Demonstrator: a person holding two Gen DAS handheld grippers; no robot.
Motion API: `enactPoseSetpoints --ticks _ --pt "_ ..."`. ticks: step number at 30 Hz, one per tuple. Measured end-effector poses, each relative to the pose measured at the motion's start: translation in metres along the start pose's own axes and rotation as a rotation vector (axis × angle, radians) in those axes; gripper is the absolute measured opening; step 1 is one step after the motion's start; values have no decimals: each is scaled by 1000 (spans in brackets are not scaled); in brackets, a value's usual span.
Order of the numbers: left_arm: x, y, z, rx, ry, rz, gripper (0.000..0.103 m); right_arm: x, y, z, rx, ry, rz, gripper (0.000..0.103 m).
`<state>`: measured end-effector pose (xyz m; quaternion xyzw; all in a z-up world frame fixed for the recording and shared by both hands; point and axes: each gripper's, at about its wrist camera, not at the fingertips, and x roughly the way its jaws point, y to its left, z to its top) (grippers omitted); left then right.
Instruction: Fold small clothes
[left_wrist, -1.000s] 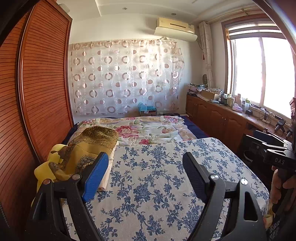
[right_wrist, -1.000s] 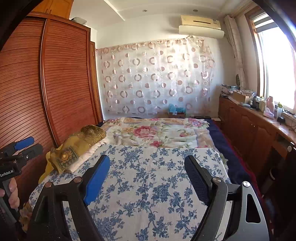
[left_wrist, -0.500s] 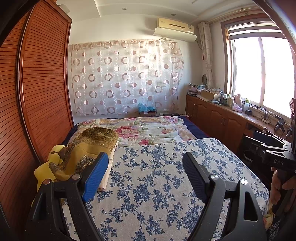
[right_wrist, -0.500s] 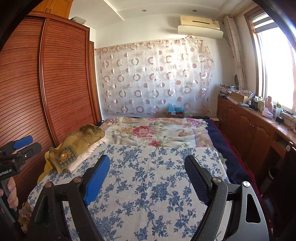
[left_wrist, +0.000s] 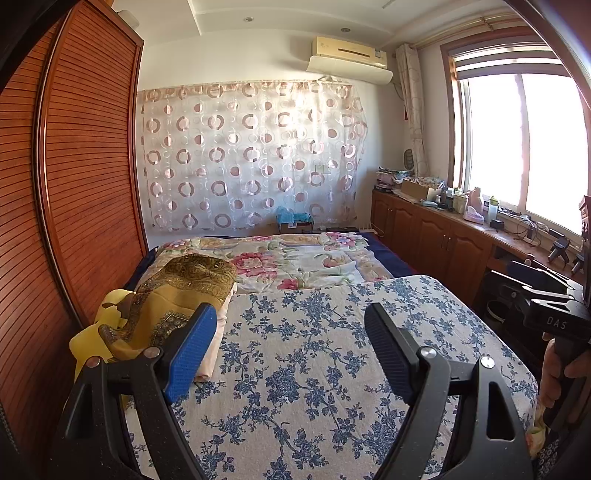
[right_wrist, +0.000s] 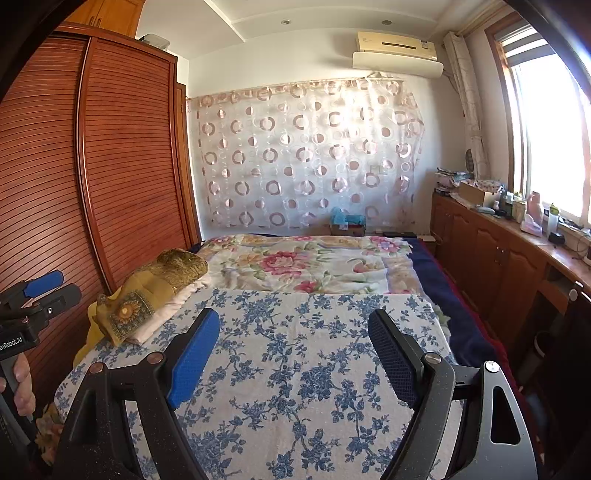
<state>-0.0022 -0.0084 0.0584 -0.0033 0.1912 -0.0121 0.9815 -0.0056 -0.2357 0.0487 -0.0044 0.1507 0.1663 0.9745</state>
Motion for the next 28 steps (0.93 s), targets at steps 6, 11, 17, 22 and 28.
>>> enactPoseSetpoints --ticks 6,11,17,22,28 --pt "0 0 0 0 0 0 83 -1 0 -1 -2 0 -3 84" --pt "0 1 0 -1 -1 0 83 0 0 -1 -1 0 -3 84" --pt "0 1 0 1 -2 1 83 -1 0 -1 -1 -2 -3 84" --pt "0 0 -1 2 -3 2 83 -1 0 -1 -2 -4 -5 84" --pt "0 0 -1 2 -4 2 83 -3 0 0 1 -8 -4 84"
